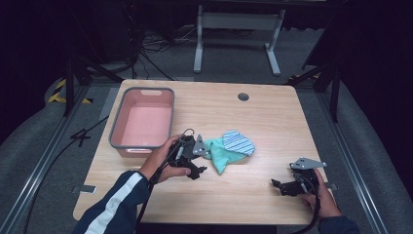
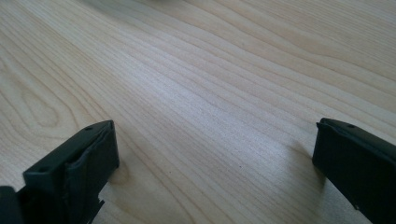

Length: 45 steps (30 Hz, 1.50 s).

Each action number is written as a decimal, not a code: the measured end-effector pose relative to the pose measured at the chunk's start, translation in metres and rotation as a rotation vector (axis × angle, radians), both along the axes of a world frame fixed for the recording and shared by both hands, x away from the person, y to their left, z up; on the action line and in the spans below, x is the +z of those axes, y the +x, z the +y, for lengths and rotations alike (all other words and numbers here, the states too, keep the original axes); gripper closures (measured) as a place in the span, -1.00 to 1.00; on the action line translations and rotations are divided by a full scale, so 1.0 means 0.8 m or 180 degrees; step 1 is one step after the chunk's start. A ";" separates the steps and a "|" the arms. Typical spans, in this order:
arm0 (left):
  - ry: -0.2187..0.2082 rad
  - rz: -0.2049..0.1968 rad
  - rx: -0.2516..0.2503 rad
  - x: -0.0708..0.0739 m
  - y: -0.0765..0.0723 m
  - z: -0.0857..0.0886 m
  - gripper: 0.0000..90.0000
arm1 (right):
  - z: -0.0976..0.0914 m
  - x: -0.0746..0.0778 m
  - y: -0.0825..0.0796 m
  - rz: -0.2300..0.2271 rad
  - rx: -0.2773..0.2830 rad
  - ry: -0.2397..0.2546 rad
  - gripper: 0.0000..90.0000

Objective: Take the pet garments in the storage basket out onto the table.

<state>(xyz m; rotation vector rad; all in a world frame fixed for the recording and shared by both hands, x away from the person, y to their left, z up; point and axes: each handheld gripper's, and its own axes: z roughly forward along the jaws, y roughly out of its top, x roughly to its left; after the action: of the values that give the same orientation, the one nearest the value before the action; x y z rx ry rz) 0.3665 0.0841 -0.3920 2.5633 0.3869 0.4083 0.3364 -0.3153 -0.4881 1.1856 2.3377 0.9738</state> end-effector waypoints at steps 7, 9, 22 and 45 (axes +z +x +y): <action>0.0037 -0.0015 0.0011 -0.010 -0.010 0.023 -0.58 | 0.000 0.000 0.000 0.0000 0.0000 0.0000 -0.99; 0.0041 -0.0016 0.0035 -0.012 -0.013 0.031 -0.58 | 0.000 0.000 0.000 0.0000 0.0000 0.0001 -0.99; 0.0150 0.0023 0.0090 -0.027 -0.027 0.074 -0.60 | 0.000 0.000 0.000 0.0000 0.0000 0.0000 -0.99; 0.0268 0.0086 0.0472 -0.060 -0.045 0.165 -0.59 | 0.000 0.000 0.000 -0.0001 -0.0005 0.0000 -0.99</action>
<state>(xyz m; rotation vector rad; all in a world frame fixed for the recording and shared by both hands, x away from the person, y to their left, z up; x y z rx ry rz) 0.3305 0.2162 -0.4402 2.6331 0.5836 0.4523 0.3363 -0.3152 -0.4881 1.1873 2.3362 0.9733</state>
